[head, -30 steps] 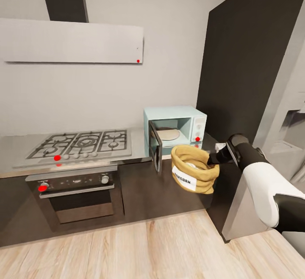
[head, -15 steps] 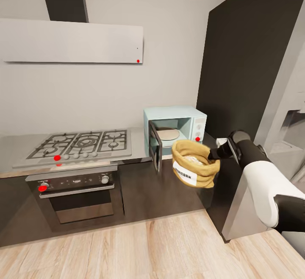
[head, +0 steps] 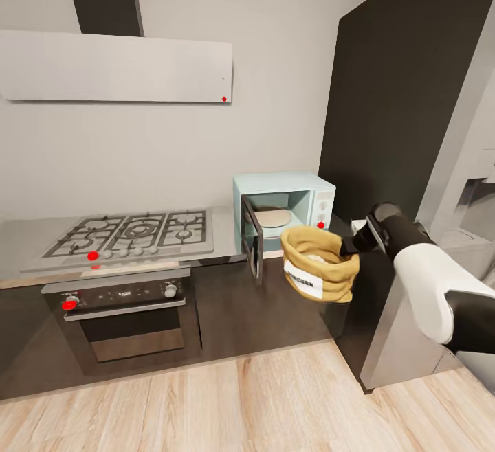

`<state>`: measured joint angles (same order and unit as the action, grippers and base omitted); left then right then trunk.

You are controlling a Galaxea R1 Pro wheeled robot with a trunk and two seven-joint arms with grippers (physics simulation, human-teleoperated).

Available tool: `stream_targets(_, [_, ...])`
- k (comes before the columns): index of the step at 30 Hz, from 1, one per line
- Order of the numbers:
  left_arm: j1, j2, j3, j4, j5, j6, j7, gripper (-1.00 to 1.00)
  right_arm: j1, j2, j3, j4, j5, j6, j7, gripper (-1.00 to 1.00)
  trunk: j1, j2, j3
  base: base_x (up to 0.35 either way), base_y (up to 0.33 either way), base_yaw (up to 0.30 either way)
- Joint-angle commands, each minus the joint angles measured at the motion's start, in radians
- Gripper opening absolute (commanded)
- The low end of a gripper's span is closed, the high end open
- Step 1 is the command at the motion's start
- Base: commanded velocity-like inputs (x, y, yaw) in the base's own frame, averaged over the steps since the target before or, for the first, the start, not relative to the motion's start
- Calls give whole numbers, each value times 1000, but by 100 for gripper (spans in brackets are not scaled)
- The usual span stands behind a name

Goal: In the kitchen, take the popcorn bag from the countertop, put it into the microwave, and heat it until the popcorn is cooked so the cooked popcorn ends up inside the bag.

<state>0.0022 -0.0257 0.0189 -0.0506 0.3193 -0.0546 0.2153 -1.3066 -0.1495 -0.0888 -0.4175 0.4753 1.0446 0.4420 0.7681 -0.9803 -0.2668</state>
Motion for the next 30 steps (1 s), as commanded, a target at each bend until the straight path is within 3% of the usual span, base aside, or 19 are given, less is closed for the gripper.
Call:
stream_targets(1, [1, 0, 1, -2, 4, -2, 3, 100, -14, 1, -6, 9, 10, 3, 7, -100, 0, -1, -1, 0, 0, 0])
stream_targets(7, [1, 0, 2, -1, 4, -2, 3, 100, -68, 6, -8, 22, 7, 3, 3, -100, 0, -1, -1, 0, 0, 0])
stream_targets(15, [1, 0, 2, -2, 4, -2, 3, 100, -72, 11, -16, 14, 4, 3, 8, -100, 0, -1, -1, 0, 0, 0])
stream_targets(23, [0, 0, 2, -2, 4, -2, 3, 100, -72, 56, -17, -30, 4, 3, 12, -100, 0, -1, -1, 9, 0, 0])
stream_targets(30, [1, 0, 1, -2, 4, -2, 3, 100, -72, 56, -19, -43, 5, 3, 12, -100, 0, -1, -1, 239, 0, 0])
